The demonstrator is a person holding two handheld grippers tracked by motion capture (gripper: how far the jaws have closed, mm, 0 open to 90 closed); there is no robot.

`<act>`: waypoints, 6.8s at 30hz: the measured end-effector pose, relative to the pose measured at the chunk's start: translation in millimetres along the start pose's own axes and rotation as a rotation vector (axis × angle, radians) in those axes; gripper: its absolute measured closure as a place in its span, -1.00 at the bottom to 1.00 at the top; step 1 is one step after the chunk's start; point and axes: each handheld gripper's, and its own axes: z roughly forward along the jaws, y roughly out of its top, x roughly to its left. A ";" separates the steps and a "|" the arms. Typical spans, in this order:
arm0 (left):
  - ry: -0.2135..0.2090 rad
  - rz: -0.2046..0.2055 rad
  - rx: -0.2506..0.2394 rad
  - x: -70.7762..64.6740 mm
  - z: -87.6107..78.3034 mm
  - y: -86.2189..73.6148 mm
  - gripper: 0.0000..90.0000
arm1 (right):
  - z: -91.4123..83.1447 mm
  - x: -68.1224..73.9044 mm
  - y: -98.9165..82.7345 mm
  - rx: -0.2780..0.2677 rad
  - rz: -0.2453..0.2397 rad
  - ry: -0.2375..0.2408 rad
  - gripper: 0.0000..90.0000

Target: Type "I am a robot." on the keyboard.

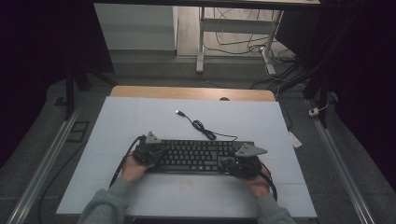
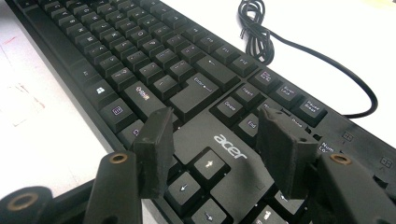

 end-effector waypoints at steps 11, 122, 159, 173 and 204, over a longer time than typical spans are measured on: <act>0.006 -0.005 -0.052 2.4 -14.8 -0.1 0.98 | -1.5 -0.7 0.3 -0.007 0.001 -0.001 0.03; 0.019 -0.042 -0.035 8.0 -32.4 -7.2 -0.14 | 86.1 48.0 74.1 0.042 -0.056 0.109 0.99; 0.016 -0.041 -0.030 7.5 -30.9 -7.2 -0.14 | 32.5 17.6 32.2 0.008 0.013 0.068 0.18; 0.001 -0.014 -0.030 -1.7 -28.8 -4.2 -0.14 | 34.2 18.9 33.0 0.004 0.004 0.070 0.19; -0.028 0.045 -0.003 -20.7 -18.6 -0.4 -0.15 | 36.5 19.8 32.8 0.009 -0.004 0.070 0.18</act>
